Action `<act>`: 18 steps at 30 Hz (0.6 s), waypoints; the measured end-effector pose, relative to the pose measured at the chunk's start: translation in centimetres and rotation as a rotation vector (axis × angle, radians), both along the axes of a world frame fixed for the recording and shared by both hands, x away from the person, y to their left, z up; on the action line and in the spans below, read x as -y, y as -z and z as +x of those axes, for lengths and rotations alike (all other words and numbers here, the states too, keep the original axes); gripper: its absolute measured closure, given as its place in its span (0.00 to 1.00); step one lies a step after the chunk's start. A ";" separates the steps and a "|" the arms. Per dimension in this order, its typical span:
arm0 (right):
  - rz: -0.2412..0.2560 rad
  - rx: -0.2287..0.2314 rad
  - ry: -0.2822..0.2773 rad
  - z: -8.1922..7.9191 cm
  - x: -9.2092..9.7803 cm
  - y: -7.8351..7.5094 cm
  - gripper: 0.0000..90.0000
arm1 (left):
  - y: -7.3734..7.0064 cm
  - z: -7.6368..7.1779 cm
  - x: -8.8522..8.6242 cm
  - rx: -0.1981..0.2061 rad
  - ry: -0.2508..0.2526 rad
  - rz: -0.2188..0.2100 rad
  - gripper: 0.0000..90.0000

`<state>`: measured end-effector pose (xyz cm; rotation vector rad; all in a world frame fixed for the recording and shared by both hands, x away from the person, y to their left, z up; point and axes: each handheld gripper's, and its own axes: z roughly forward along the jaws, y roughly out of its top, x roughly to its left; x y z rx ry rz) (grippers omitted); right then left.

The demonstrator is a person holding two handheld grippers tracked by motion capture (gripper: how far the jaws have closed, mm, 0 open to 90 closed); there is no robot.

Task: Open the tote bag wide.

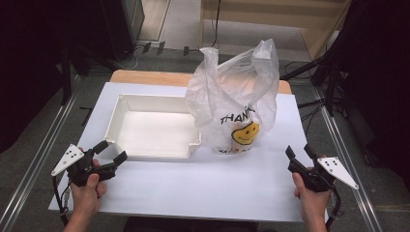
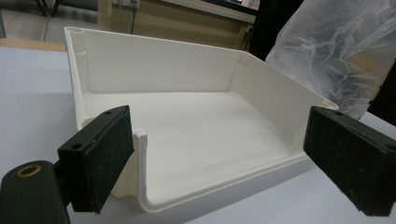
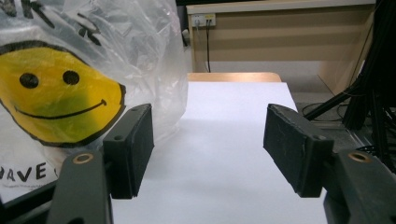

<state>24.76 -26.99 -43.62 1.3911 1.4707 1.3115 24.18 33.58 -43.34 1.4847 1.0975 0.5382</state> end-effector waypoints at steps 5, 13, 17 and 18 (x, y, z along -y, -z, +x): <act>0.015 -0.001 -0.012 0.2 -0.2 -0.2 0.38 | -0.1 0.1 0.1 -0.004 0.007 -0.021 0.10; 0.011 -0.044 -0.066 2.5 -2.2 -1.4 0.28 | -0.5 0.2 0.8 0.002 0.019 -0.006 0.10; 0.020 -0.044 -0.110 4.6 -3.2 -1.9 0.23 | -0.8 0.5 0.9 0.006 0.018 -0.015 0.10; 0.022 -0.046 -0.120 5.2 -3.4 -1.9 0.22 | -0.8 0.5 1.0 0.006 0.022 -0.018 0.10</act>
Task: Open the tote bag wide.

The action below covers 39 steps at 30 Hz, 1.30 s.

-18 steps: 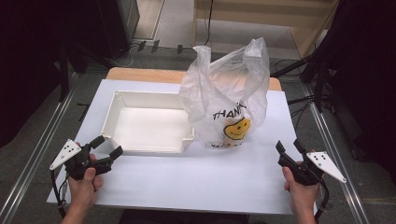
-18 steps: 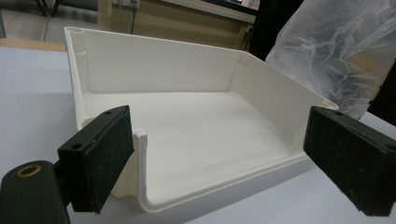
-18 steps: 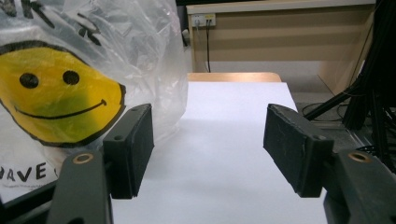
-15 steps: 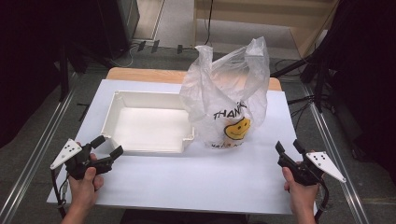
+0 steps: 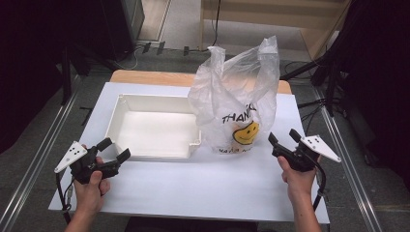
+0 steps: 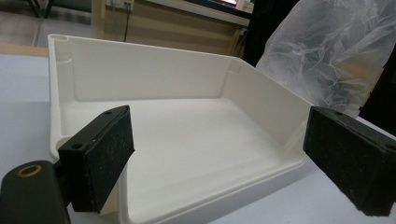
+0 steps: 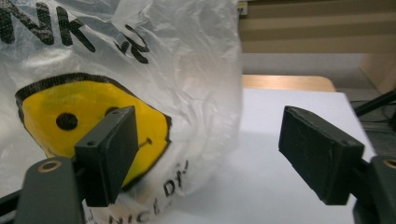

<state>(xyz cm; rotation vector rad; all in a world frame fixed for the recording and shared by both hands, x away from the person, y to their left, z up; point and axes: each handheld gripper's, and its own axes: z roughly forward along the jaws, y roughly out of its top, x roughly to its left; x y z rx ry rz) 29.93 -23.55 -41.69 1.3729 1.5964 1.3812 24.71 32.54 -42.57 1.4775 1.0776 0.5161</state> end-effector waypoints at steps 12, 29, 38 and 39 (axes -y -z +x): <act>0.040 -0.105 -0.127 3.4 -2.0 1.2 0.25 | -0.1 0.7 1.7 -0.007 0.047 0.002 0.10; -0.045 -0.077 -0.224 0.9 -5.1 1.8 0.38 | -1.5 1.7 4.8 0.001 0.084 0.014 0.10; -0.111 -0.055 -0.233 0.2 -6.7 2.3 0.67 | -2.0 2.7 7.6 -0.013 0.118 0.015 0.13; -0.112 -0.060 -0.228 0.1 -6.7 2.3 0.74 | -2.1 2.8 7.9 -0.014 0.125 0.018 0.13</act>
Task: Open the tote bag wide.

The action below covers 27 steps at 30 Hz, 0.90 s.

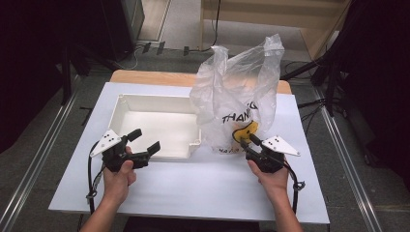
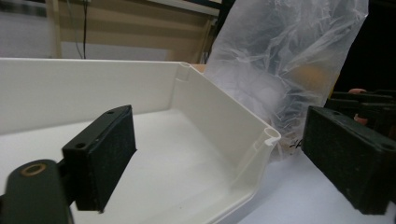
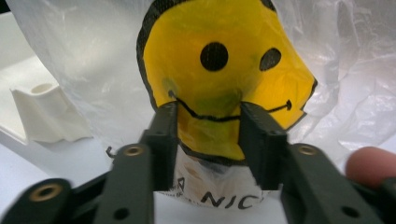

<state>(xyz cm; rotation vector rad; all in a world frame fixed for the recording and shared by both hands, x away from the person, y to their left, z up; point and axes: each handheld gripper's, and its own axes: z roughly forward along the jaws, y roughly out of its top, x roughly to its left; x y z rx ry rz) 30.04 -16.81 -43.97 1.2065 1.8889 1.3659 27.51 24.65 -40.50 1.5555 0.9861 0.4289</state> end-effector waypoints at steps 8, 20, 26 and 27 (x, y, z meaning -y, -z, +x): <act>0.003 -0.014 0.007 -0.1 0.3 0.4 1.00 | -0.2 0.6 2.5 0.002 0.048 0.007 0.14; 0.003 -0.035 -0.019 -1.1 1.0 0.9 1.00 | -1.2 1.5 5.5 -0.004 0.095 0.026 0.15; -0.015 -0.044 -0.043 -1.6 0.8 1.4 1.00 | -2.4 2.3 7.6 0.003 0.132 0.033 0.15; -0.015 -0.044 -0.043 -1.6 0.8 1.4 1.00 | -2.6 2.5 7.9 0.002 0.136 0.035 0.15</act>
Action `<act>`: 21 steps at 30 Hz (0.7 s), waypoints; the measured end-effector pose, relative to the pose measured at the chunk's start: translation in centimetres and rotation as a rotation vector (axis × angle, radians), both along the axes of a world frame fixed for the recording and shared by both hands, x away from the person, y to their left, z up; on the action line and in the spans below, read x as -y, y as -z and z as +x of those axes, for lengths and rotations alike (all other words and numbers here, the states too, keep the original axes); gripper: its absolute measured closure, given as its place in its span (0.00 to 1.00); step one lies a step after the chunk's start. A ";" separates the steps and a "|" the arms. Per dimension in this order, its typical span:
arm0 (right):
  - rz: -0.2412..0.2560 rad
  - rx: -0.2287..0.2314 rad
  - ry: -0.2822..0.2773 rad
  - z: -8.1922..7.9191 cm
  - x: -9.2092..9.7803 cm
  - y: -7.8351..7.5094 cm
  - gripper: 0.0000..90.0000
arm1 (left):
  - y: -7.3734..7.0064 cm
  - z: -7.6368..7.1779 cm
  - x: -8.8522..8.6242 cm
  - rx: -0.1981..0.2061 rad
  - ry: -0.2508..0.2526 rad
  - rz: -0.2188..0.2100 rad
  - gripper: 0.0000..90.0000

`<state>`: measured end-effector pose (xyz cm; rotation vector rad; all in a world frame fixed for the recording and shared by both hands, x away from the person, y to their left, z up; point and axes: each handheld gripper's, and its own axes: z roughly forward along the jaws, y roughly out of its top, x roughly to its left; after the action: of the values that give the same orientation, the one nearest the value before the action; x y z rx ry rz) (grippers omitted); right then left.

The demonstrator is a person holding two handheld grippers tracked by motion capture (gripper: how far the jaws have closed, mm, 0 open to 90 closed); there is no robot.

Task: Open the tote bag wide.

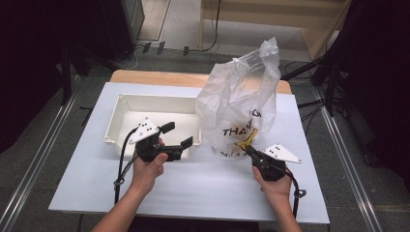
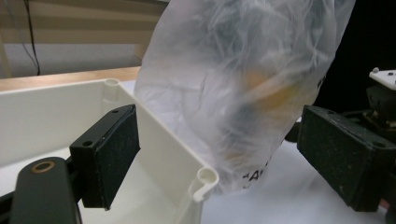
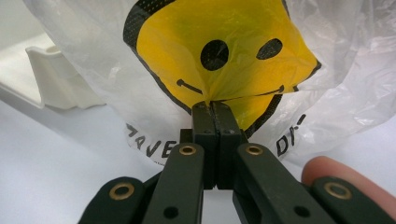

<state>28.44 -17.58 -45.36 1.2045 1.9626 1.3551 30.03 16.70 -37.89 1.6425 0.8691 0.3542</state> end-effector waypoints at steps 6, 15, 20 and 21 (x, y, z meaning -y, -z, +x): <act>0.004 -0.006 0.001 0.0 0.1 0.1 1.00 | -1.8 0.3 2.2 0.033 0.036 -0.007 0.15; -0.023 -0.006 -0.027 -0.1 -0.5 0.5 1.00 | -4.1 -0.3 6.2 0.111 0.040 0.022 0.15; -0.048 -0.006 -0.054 -0.4 -1.0 0.6 1.00 | -4.1 -0.2 7.0 0.110 0.069 0.038 0.35; -0.048 -0.006 -0.054 -0.4 -1.0 0.6 1.00 | -4.1 -0.2 7.0 0.110 0.069 0.038 0.43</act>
<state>28.09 -16.62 -45.98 1.1424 2.0333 1.3244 29.83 9.75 -33.80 1.6679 0.7253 0.4112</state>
